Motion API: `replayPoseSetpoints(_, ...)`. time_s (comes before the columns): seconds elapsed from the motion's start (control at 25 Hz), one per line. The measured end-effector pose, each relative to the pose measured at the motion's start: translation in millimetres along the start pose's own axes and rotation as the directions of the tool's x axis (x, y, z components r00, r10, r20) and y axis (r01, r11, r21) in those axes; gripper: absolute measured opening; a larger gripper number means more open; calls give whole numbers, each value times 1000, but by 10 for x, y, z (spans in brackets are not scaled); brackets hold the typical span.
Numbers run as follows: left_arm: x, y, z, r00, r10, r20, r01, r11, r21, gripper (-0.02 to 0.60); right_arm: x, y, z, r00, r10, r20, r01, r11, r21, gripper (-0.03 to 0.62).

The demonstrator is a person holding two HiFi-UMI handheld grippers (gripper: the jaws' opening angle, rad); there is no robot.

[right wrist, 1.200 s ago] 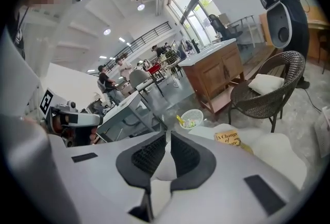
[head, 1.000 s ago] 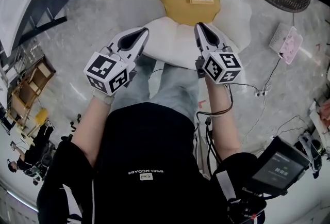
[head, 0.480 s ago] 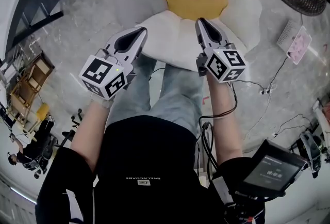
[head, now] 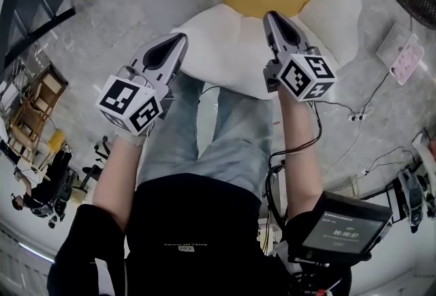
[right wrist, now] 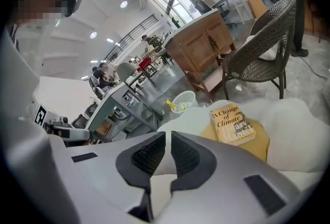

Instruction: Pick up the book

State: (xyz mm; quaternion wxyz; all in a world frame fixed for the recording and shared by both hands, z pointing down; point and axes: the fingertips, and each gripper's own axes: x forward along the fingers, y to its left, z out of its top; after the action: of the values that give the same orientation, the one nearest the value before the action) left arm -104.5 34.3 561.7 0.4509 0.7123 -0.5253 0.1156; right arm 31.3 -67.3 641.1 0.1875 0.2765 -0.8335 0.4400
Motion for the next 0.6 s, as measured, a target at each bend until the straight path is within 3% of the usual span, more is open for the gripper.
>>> replayPoseSetpoints(0.6, 482, 494, -493, 1000, 27, 4, -27, 999, -47, 14, 612, -549, -564, 998, 14, -60, -9, 995, 95, 28)
